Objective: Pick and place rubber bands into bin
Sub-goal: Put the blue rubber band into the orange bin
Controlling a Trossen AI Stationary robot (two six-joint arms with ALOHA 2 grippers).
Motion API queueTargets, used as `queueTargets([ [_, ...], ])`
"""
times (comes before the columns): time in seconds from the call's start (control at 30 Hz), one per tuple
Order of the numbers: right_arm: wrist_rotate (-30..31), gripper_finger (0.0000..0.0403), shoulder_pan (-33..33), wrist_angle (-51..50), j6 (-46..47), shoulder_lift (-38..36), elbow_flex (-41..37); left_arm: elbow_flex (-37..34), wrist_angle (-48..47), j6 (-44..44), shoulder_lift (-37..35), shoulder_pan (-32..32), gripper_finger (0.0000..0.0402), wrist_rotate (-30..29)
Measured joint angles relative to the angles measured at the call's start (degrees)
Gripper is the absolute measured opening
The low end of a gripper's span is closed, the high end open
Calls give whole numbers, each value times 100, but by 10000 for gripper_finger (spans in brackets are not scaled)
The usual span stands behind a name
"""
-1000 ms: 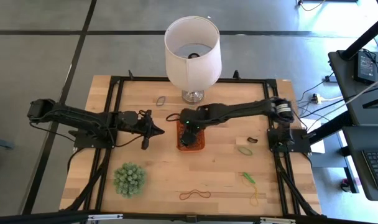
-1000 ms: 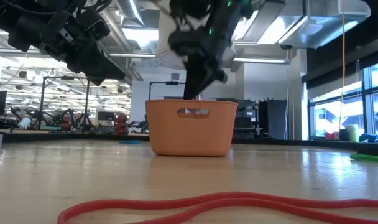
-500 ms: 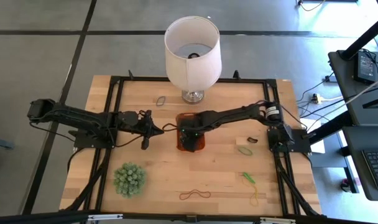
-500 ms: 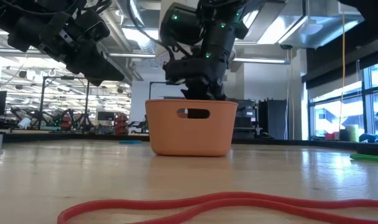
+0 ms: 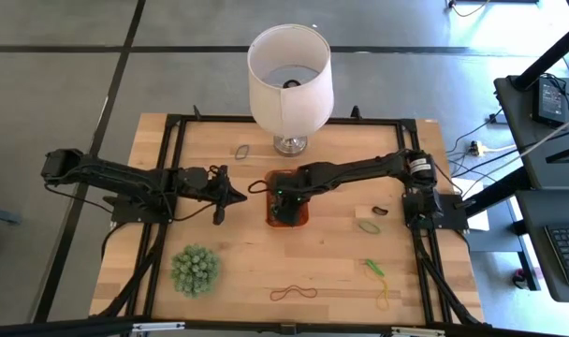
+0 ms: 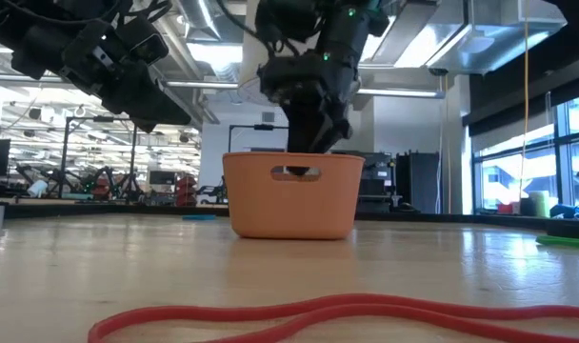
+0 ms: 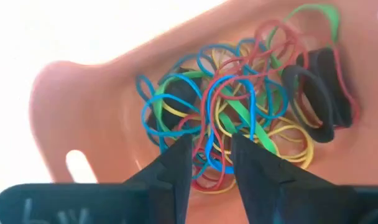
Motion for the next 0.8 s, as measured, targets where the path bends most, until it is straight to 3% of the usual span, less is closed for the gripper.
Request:
queueTargets([
  [0.13, 176, 123, 32, -40, -5, -261, 2, 0, -1, 1, 0, 0, 11, -22],
  [0.37, 1130, 122, 234, -410, -151, -799, 2, -2, 1, -154, -4, 23, 10, -102],
  [0.6, 2475, 122, 591, -1444, 187, -1377, -7, -2, 10, -379, -11, 20, 11, -112],
  [0.8, 2882, 122, 976, -1383, 663, -2094, -926, -2, 13, -645, -11, 17, 10, -109],
])
